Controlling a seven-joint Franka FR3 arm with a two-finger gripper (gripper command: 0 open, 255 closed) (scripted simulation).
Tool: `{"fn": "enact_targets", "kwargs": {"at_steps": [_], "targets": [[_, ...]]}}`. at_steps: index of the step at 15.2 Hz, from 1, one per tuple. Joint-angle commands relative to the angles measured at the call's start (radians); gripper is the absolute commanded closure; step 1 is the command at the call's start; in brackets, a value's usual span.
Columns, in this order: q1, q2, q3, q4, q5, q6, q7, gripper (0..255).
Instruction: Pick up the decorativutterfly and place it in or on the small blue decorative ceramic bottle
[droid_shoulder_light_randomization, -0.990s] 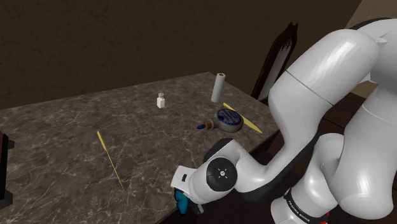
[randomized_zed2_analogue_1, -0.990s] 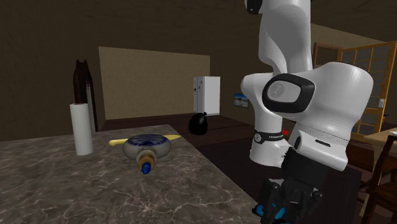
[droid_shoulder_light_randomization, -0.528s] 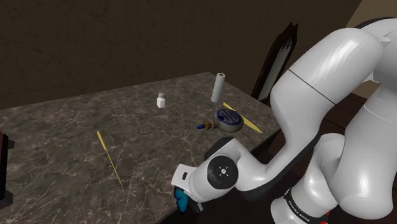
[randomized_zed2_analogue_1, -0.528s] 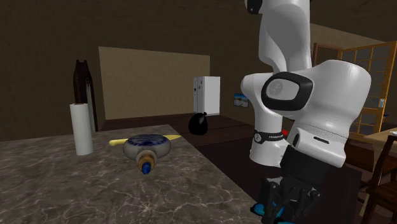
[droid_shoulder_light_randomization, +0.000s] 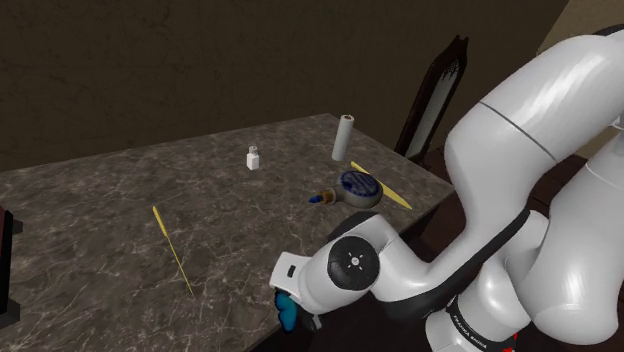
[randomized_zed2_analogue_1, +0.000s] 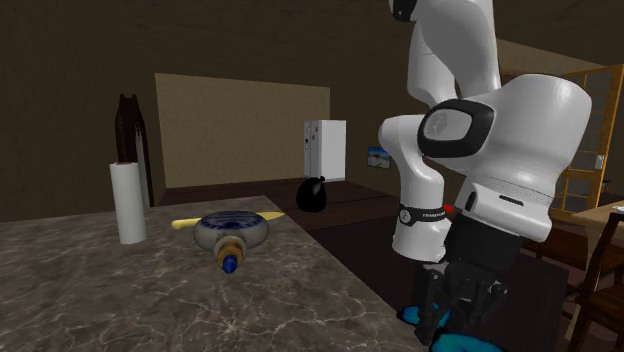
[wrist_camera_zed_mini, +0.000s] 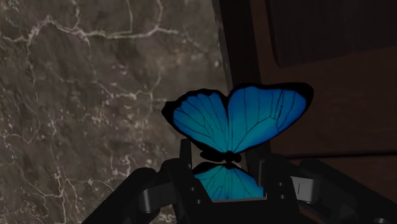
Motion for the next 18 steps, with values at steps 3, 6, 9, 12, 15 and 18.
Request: {"fn": "enact_targets", "kwargs": {"at_steps": [3, 6, 9, 12, 15, 18], "targets": [[0.009, -0.069, 0.009, -0.015, 0.116, -0.029, -0.102, 255], [0.023, -0.120, 0.007, -0.022, 0.196, -0.058, -0.171, 255], [0.041, -0.169, 0.002, -0.024, 0.266, -0.092, -0.232, 255], [0.061, -0.215, -0.007, -0.023, 0.324, -0.129, -0.286, 255], [0.079, -0.257, -0.017, -0.017, 0.373, -0.169, -0.331, 255], [0.096, -0.296, -0.027, -0.009, 0.413, -0.212, -0.371, 255]]}}
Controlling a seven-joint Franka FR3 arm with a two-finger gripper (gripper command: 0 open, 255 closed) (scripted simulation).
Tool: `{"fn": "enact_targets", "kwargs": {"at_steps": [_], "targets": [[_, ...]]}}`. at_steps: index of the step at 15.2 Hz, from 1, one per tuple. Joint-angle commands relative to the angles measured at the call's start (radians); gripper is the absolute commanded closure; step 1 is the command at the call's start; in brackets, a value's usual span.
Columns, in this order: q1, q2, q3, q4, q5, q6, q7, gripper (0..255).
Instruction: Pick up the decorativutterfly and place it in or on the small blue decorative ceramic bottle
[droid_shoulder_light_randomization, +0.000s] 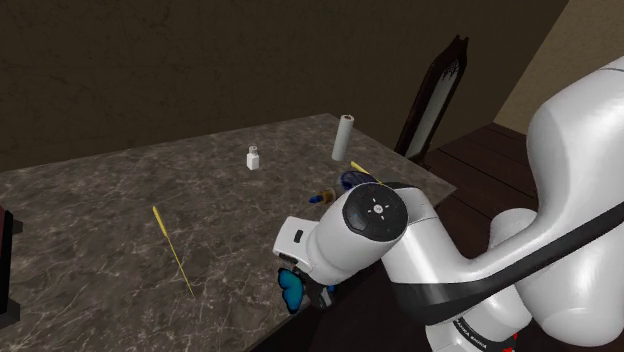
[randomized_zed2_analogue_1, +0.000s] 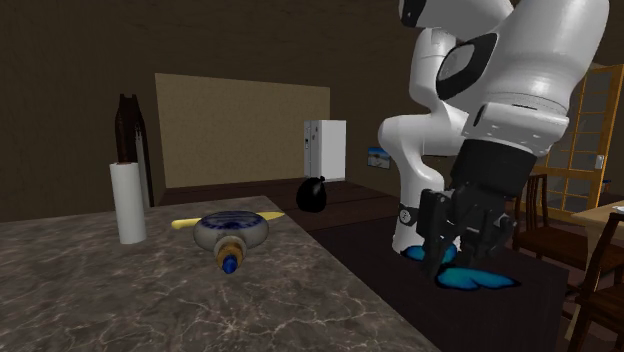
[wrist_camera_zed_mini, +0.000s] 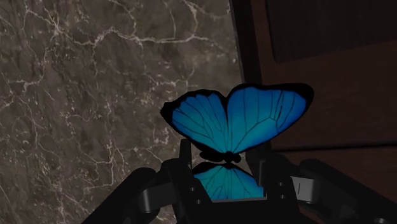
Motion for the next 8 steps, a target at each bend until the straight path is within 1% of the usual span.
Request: {"fn": "enact_targets", "kwargs": {"at_steps": [1, 5, 8], "targets": [[0.010, -0.024, -0.007, 0.009, 0.025, -0.029, -0.026, 255], [0.028, -0.067, -0.018, 0.025, 0.063, -0.083, -0.066, 255], [-0.005, -0.116, -0.082, -0.030, 0.048, -0.052, -0.146, 255]]}}
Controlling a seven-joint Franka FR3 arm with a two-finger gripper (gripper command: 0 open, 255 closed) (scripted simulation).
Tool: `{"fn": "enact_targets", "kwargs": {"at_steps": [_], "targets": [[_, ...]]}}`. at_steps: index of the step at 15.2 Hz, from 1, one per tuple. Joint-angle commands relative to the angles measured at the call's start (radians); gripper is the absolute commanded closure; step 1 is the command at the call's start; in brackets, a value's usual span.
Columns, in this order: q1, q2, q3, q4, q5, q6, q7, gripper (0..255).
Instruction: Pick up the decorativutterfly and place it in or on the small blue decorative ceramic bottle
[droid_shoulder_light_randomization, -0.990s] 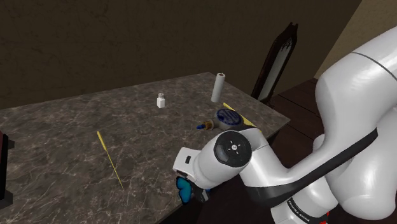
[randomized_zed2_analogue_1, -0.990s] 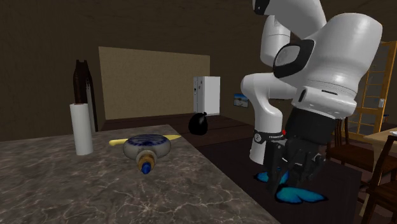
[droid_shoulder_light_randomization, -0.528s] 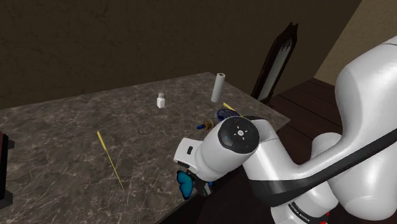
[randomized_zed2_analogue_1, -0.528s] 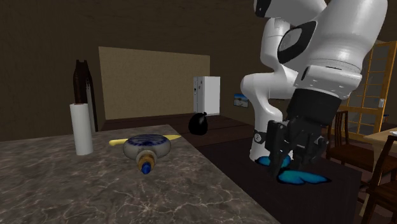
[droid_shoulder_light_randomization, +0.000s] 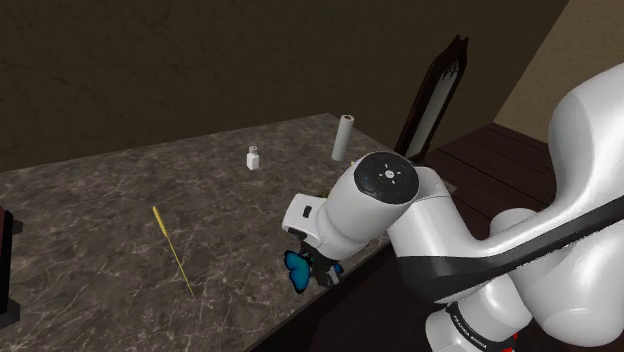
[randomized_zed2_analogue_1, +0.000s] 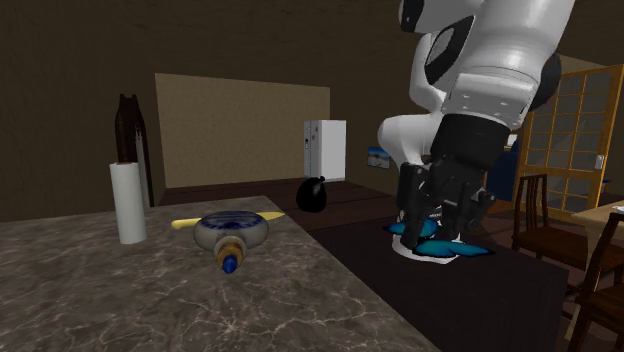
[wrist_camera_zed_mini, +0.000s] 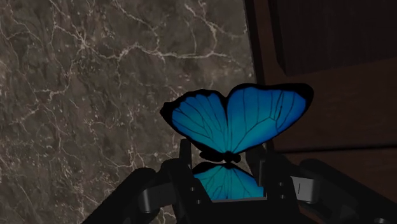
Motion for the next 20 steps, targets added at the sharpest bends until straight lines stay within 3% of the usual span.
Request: {"fn": "enact_targets", "kwargs": {"at_steps": [1, 10, 20], "targets": [[-0.023, -0.031, -0.044, -0.033, -0.011, 0.019, -0.056, 255], [-0.157, -0.095, -0.253, -0.113, -0.099, 0.108, -0.306, 255], [-0.285, -0.024, -0.502, -0.063, -0.163, 0.209, -0.607, 255]]}}
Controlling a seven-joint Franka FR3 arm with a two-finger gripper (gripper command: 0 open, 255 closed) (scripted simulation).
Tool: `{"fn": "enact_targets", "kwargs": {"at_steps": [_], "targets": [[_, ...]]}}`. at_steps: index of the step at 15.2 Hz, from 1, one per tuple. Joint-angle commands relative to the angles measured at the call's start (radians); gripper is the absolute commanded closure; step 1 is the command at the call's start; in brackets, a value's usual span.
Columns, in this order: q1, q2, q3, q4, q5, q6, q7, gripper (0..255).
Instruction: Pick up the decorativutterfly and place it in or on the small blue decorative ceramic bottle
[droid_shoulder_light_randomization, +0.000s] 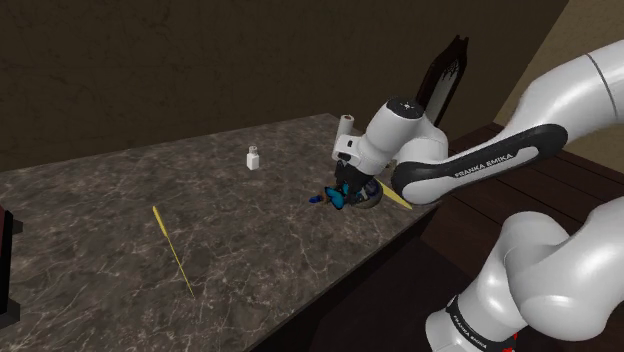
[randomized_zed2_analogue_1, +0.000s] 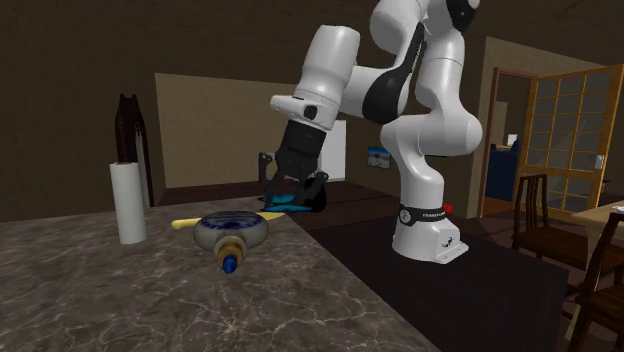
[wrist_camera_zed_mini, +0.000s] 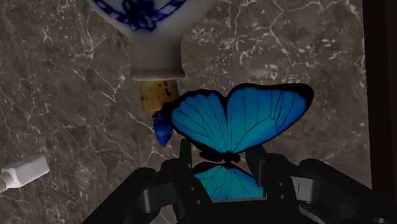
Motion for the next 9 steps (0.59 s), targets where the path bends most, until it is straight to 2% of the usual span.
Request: {"fn": "enact_targets", "kwargs": {"at_steps": [1, 5, 9], "targets": [[-0.016, 0.027, -0.050, 0.020, -0.002, 0.023, -0.063, 255], [-0.027, 0.093, -0.156, 0.080, 0.028, 0.058, -0.203, 255], [-0.011, 0.171, -0.266, 0.156, 0.105, 0.088, -0.364, 255]]}}
